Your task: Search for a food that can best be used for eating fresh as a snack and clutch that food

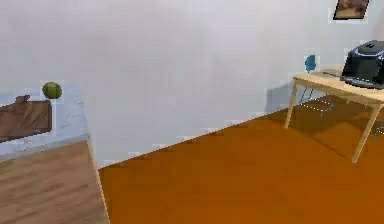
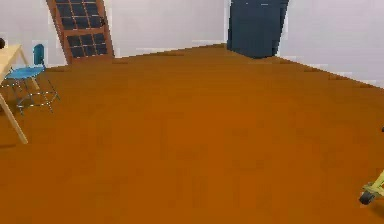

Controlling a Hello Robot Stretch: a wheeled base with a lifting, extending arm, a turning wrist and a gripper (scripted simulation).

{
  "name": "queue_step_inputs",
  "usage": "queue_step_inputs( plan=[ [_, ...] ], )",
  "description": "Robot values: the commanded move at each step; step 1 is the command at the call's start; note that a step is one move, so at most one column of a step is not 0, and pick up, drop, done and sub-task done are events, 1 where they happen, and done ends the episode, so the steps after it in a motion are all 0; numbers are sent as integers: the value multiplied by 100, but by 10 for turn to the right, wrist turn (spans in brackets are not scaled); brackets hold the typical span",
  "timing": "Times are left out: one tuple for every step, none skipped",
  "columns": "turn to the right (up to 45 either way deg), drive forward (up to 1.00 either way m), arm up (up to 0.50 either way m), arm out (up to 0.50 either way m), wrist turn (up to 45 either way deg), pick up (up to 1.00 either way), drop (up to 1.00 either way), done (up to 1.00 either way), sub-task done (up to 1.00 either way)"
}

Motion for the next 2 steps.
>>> queue_step_inputs(
  plan=[
    [-300, 0, 0, 0, 0, 0, 0, 0, 0],
    [0, 10, 0, 0, 0, 0, 0, 0, 0]
  ],
)
